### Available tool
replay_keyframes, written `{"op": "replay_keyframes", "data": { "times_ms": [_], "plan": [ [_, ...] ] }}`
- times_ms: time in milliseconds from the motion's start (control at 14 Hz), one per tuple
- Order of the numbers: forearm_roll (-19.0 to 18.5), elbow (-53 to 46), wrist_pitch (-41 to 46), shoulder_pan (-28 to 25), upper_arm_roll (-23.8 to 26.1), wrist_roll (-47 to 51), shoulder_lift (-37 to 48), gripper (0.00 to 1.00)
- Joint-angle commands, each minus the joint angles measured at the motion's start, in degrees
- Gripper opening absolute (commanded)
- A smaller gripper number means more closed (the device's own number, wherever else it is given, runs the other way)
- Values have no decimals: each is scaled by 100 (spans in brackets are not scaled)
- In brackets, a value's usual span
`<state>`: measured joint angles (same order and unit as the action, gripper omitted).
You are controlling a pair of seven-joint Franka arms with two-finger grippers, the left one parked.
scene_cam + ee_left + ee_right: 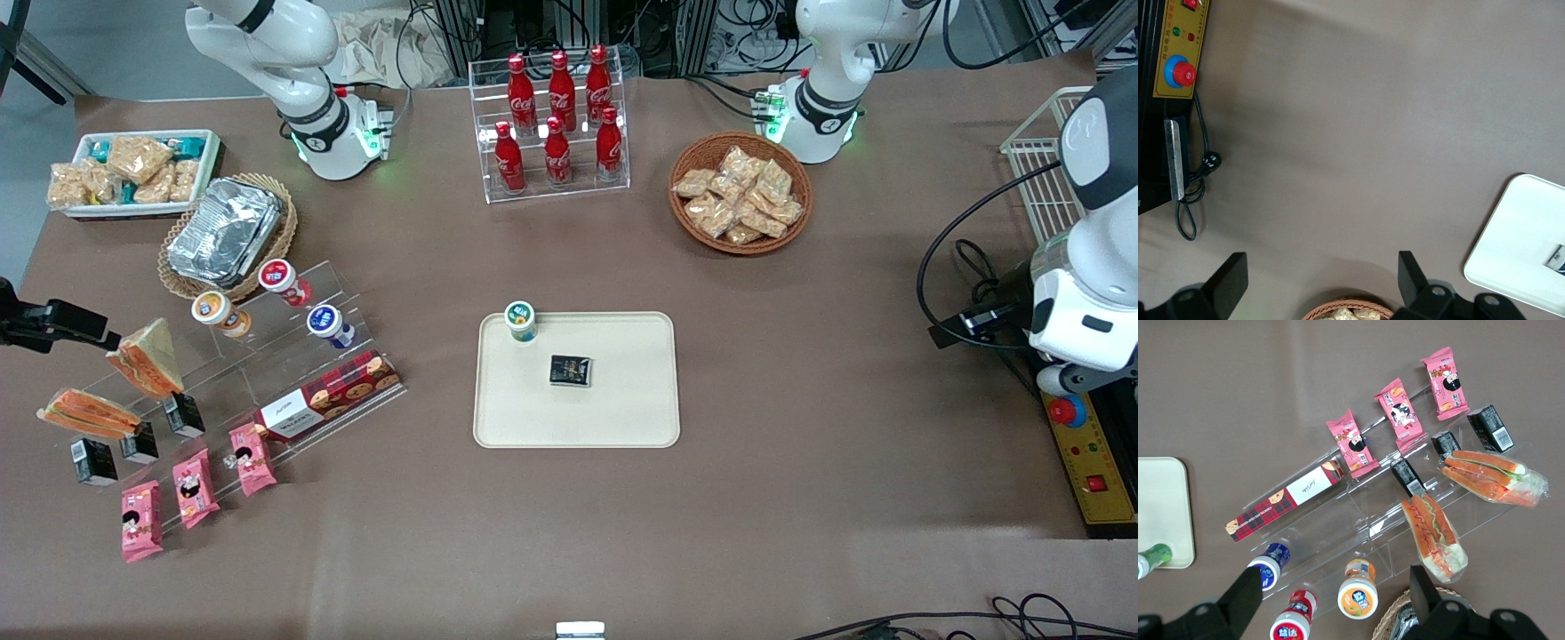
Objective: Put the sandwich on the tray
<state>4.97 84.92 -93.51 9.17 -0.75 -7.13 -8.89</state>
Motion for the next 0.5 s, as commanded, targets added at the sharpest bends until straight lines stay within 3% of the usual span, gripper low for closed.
{"op": "replay_keyframes", "data": {
  "times_ms": [0, 429],
  "plan": [
    [-76, -11, -36, 6, 13, -43, 45, 99],
    [-40, -20, 17, 32, -22, -25, 10, 99]
  ]
}}
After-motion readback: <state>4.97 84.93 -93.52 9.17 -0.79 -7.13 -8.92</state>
